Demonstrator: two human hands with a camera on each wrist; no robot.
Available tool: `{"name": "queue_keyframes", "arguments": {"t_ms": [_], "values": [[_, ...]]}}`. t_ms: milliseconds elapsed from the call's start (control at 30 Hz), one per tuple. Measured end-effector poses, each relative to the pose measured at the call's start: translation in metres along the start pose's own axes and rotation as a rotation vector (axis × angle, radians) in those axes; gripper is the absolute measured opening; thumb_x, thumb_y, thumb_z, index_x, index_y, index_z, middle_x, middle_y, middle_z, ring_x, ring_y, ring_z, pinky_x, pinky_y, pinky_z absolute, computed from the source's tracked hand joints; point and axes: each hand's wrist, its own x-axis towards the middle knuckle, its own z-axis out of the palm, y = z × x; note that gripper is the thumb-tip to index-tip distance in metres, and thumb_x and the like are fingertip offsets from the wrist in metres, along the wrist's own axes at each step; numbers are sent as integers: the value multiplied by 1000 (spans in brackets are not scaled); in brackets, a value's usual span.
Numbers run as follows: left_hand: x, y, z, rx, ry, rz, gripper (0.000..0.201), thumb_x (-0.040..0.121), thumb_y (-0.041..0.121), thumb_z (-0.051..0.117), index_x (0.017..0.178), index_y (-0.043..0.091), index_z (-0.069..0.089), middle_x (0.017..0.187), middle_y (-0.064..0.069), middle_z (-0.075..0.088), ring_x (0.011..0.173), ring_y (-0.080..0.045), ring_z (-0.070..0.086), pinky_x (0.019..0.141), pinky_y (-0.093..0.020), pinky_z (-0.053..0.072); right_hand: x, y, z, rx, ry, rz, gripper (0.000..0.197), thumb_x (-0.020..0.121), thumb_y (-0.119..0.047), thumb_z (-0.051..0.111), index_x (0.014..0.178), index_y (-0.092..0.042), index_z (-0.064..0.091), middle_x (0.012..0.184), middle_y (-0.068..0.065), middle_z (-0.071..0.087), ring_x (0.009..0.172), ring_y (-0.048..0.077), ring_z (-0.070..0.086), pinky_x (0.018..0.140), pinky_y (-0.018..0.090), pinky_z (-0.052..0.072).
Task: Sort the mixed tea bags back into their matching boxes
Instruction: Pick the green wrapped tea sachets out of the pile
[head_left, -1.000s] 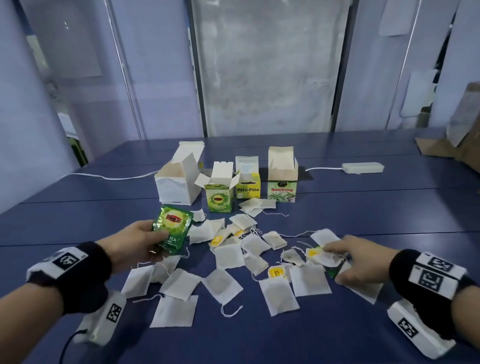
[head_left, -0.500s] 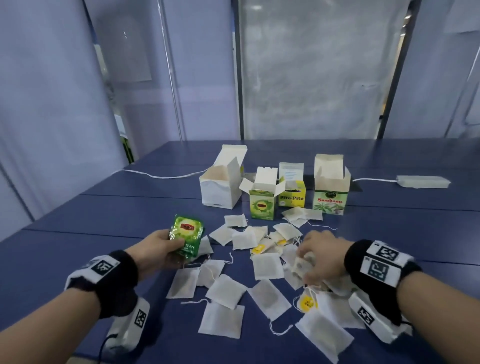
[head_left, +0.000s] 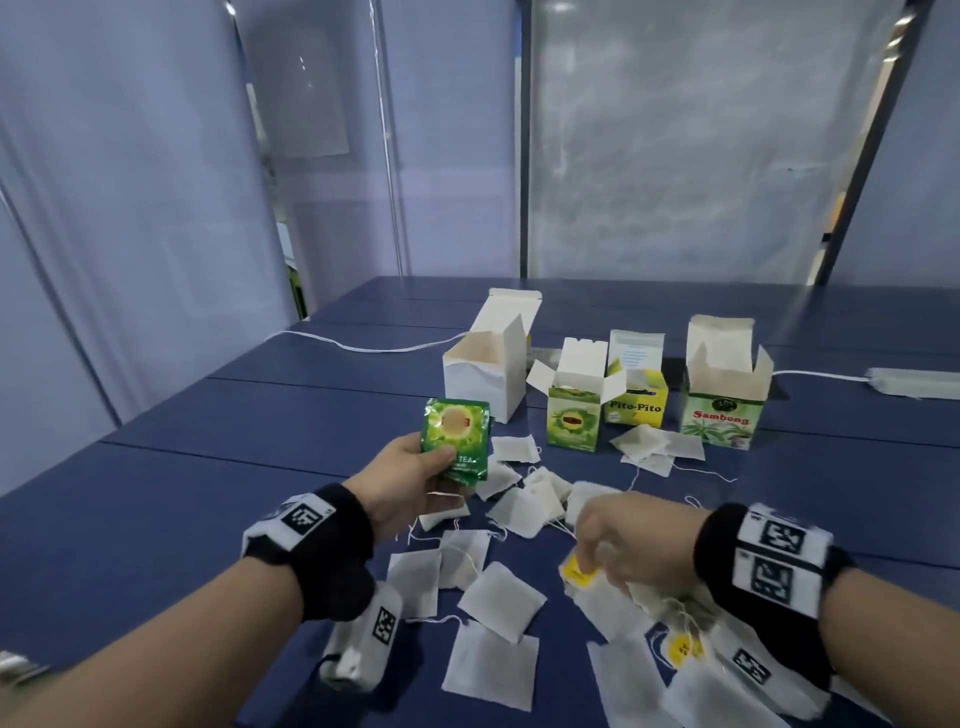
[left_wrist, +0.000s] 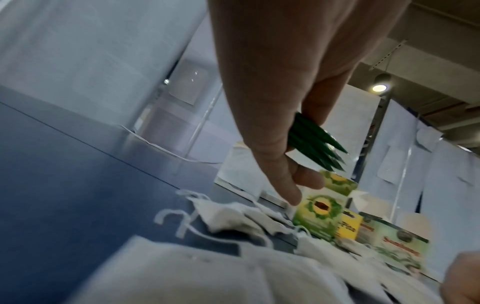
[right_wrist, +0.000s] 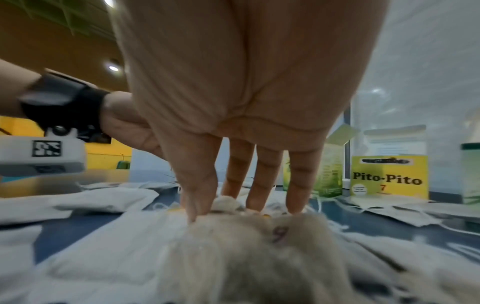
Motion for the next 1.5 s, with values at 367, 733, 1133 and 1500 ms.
{"name": "queue_keyframes", "arguments": {"t_ms": [367, 733, 1133, 1500], "values": [[21, -9, 59, 125, -88, -77, 18, 101, 14, 42, 113, 11, 56, 97, -9, 70, 77, -20, 65, 87, -41, 45, -74, 67, -8, 59, 75, 206, 60, 82, -42, 66, 137, -37, 43, 143, -14, 35, 132, 11, 36, 111, 32, 32], [3, -6, 85, -58, -270, -121, 17, 100, 9, 44, 110, 3, 57, 90, -15, 70, 71, -27, 69, 78, -48, 55, -104, 79, 3, 29, 315, 240, 24, 84, -28, 61, 105, -39, 60, 121, -15, 50, 109, 7, 48, 96, 27, 43], [-1, -16, 130, -13, -264, -152, 20, 99, 3, 44, 116, -1, 53, 98, -16, 70, 78, -24, 70, 59, -28, 56, -157, 57, 42, -26, 4, 103, 48, 80, -44, 64, 125, -36, 49, 142, -14, 29, 129, 15, 33, 105, 40, 37], [-4, -3, 113, 109, -219, -73, 16, 100, 10, 43, 107, 9, 58, 82, -9, 71, 65, -23, 65, 63, -35, 58, -114, 101, 18, 256, 189, 680, 57, 63, -35, 81, 110, -14, 56, 107, 0, 63, 95, 16, 62, 83, 32, 55]]}}
